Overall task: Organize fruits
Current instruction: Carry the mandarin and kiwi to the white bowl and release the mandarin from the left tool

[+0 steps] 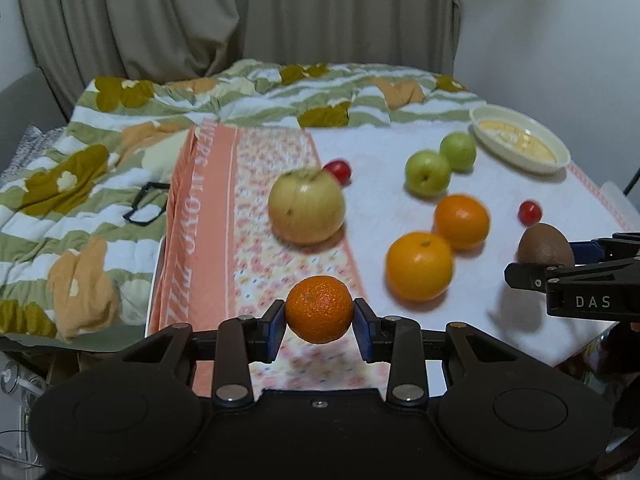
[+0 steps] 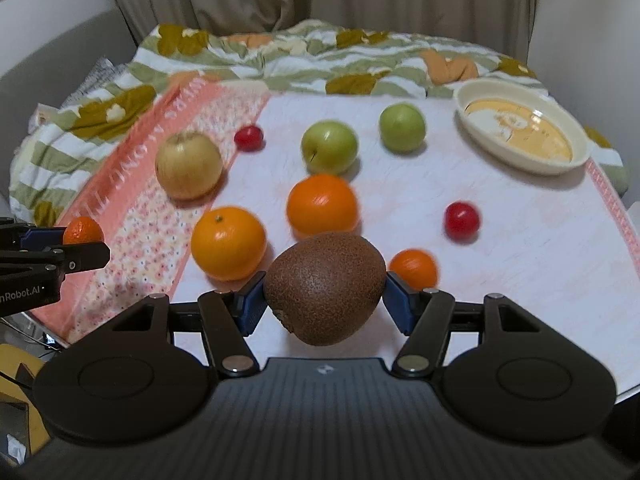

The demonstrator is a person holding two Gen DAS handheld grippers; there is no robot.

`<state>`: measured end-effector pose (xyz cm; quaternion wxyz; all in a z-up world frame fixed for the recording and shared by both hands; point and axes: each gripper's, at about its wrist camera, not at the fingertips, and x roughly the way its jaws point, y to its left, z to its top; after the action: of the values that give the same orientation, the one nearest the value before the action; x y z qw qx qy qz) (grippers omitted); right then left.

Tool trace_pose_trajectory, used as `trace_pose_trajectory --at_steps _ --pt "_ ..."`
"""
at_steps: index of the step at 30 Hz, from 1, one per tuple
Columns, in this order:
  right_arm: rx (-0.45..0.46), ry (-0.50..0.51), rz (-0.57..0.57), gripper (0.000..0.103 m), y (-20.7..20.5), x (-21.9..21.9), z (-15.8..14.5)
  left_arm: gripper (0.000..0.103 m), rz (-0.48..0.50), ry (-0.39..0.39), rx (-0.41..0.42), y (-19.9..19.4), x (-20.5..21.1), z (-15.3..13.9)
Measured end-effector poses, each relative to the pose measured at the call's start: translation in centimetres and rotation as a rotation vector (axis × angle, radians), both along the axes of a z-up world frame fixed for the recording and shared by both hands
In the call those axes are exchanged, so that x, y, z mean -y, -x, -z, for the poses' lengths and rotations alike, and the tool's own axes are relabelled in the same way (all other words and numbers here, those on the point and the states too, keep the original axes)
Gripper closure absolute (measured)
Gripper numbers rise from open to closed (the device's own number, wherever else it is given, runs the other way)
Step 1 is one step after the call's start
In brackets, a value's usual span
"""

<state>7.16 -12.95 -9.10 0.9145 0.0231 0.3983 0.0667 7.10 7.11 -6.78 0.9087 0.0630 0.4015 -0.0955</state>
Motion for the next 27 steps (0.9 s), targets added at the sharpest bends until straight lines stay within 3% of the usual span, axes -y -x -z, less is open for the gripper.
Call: trace_pose_trajectory --at_steps 15,21,27 --pt "0.092 0.009 -0.107 0.026 -1.1 15.1 -6.6 0.064 -0.145 0.056 0.102 1.0 12.7 -6.4" --pt "0.117 0.041 -0.133 0.026 -3.6 20.8 -7.8 0.064 -0.143 0.079 0.138 -1.6 17.8 -7.8" --pt "0.128 0.037 -0.113 0.026 -7.4 24.8 -8.7 0.064 -0.078 0.064 0.166 -6.5 22.4 -9.2"
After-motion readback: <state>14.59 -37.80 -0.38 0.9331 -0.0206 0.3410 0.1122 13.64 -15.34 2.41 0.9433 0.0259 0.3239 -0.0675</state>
